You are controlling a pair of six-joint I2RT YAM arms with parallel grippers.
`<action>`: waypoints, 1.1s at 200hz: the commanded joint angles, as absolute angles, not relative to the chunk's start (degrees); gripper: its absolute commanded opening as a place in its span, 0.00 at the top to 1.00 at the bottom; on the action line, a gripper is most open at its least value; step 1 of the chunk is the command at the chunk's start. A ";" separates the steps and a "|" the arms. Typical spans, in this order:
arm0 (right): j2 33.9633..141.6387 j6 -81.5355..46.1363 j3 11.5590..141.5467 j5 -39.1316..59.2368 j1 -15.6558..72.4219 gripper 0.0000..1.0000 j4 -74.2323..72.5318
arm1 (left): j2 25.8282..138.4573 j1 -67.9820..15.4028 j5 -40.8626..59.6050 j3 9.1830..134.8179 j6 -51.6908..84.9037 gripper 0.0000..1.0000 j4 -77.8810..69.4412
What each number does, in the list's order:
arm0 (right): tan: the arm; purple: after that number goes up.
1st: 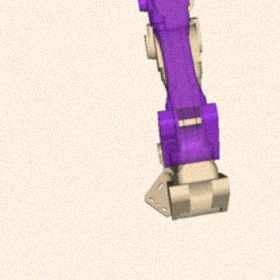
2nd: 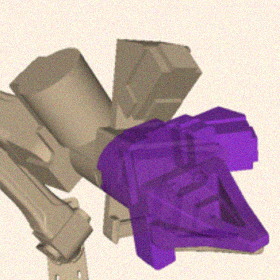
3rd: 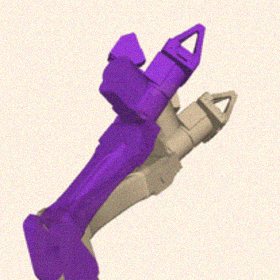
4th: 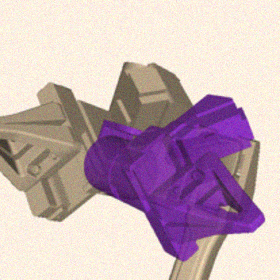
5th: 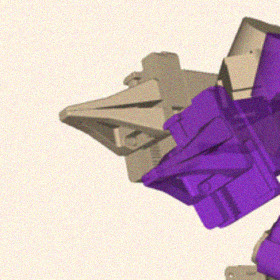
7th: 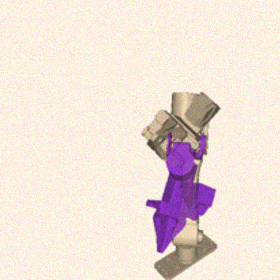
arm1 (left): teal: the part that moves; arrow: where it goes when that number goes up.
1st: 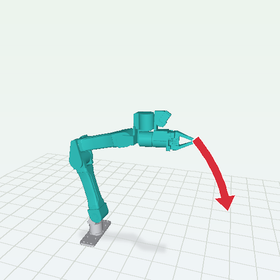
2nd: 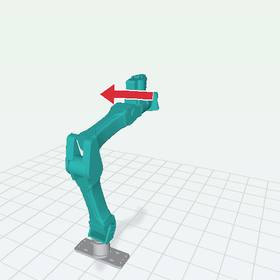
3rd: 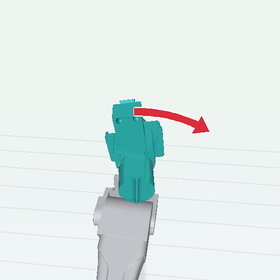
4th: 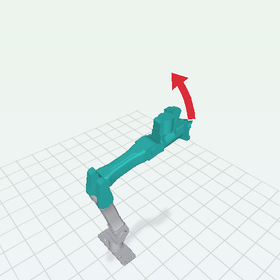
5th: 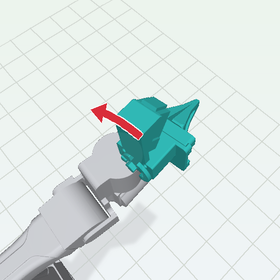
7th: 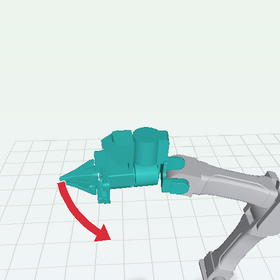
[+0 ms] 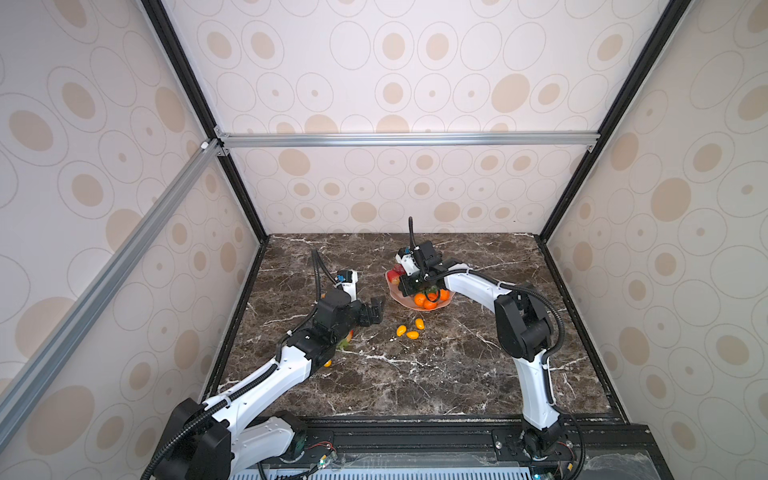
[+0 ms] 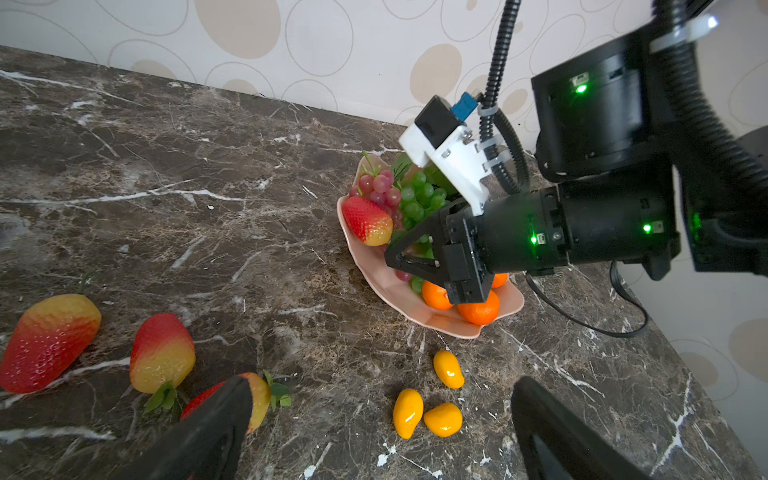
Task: Place and organize the fake fruits in the fruit bowl
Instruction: 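Lower the strawberry into the bowl beside the grapes and open the right gripper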
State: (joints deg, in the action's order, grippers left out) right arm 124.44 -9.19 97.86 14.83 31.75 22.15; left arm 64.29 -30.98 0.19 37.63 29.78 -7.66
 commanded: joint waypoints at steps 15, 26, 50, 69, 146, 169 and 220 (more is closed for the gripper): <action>126.22 -9.24 100.10 15.56 31.22 0.94 24.94 | 63.98 -30.37 0.75 37.44 30.15 0.02 -8.88; 126.32 -9.23 100.10 15.46 31.20 0.92 25.00 | 63.98 -30.28 0.84 37.43 30.23 0.02 -9.00; 126.48 -9.18 100.19 15.28 31.12 0.89 25.22 | 64.07 -30.28 1.05 37.39 30.39 0.02 -9.07; 126.43 -9.14 100.20 15.10 31.04 0.87 25.37 | 64.07 -30.21 1.10 37.49 30.45 0.02 -9.10; 125.34 -8.92 99.54 14.21 30.96 0.70 25.52 | 63.89 -30.01 0.96 37.18 31.20 0.02 -8.46; 124.23 -8.88 98.96 13.44 30.94 0.66 25.29 | 63.90 -29.88 0.88 37.10 31.65 0.02 -8.17; 119.48 -8.43 94.71 11.24 30.96 0.53 22.61 | 63.90 -29.31 0.52 37.10 32.56 0.02 -6.71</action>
